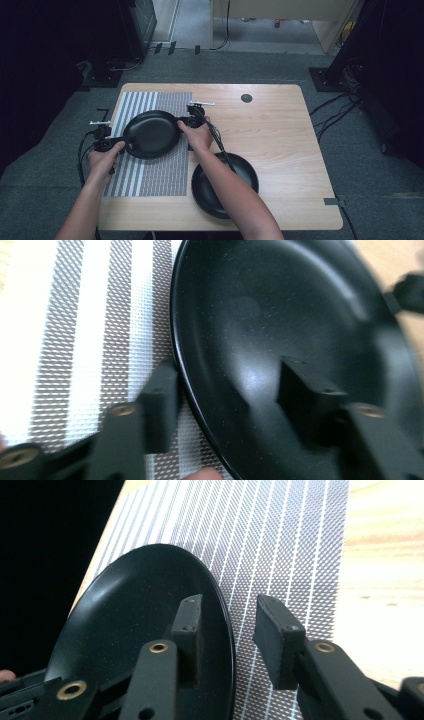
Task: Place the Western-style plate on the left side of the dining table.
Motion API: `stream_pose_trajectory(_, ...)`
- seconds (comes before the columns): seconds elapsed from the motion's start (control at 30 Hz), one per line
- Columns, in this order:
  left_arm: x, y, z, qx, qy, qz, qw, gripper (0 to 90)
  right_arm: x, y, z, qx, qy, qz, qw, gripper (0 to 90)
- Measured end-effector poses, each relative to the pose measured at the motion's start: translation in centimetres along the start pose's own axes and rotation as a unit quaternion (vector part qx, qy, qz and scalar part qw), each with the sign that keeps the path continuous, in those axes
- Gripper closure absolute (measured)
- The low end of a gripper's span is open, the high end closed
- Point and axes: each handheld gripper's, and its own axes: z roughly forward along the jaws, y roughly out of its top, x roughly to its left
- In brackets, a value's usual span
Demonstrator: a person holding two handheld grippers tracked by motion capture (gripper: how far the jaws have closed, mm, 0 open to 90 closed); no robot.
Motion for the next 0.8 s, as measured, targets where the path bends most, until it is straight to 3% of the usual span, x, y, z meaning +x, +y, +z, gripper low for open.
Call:
stream_pose_trajectory(0.07, -0.6, 0.1, -0.4, -0.005, 0.016, 0.011, 0.9998, 32.8, 0.0, 0.0, -0.4, -0.008, 0.007, -0.005, 0.9999, 62.0)
stream_pose_trajectory(0.17, -1.1, 0.3, -0.9, -0.012, 0.025, 0.012, 0.9995, 23.5, 0.0, 0.0, -0.9, -0.020, 0.011, -0.016, 0.9996, 59.5)
stream_pose_trajectory(0.2, -1.5, 0.3, -1.4, -0.017, 0.030, 0.016, 0.9993, 21.3, 0.1, 0.0, -1.4, -0.032, 0.013, -0.032, 0.9989, 57.0)
stream_pose_trajectory(0.27, -1.9, 0.3, -1.8, -0.022, 0.029, 0.020, 0.9991, 18.3, 0.2, 0.0, -1.9, -0.038, 0.015, -0.068, 0.9968, 55.2)
stream_pose_trajectory(0.37, -2.4, 0.3, -2.3, -0.028, 0.025, 0.024, 0.9990, 15.7, 0.4, 0.1, -2.4, -0.042, 0.022, -0.088, 0.9950, 49.3)
stream_pose_trajectory(0.5, -3.4, 0.1, -3.2, -0.044, 0.021, 0.034, 0.9982, 12.7, 0.9, 0.5, -4.0, -0.033, 0.009, -0.107, 0.9936, 42.3)
stream_pose_trajectory(0.57, -4.0, -0.3, -3.8, -0.064, 0.015, 0.043, 0.9969, 10.0, 0.8, 0.7, -5.3, -0.030, 0.005, -0.131, 0.9910, 36.7)
stream_pose_trajectory(0.8, -5.2, -1.3, -4.3, -0.089, 0.005, 0.056, 0.9944, 7.8, 0.1, 0.6, -7.8, -0.037, 0.004, -0.157, 0.9870, 33.1)
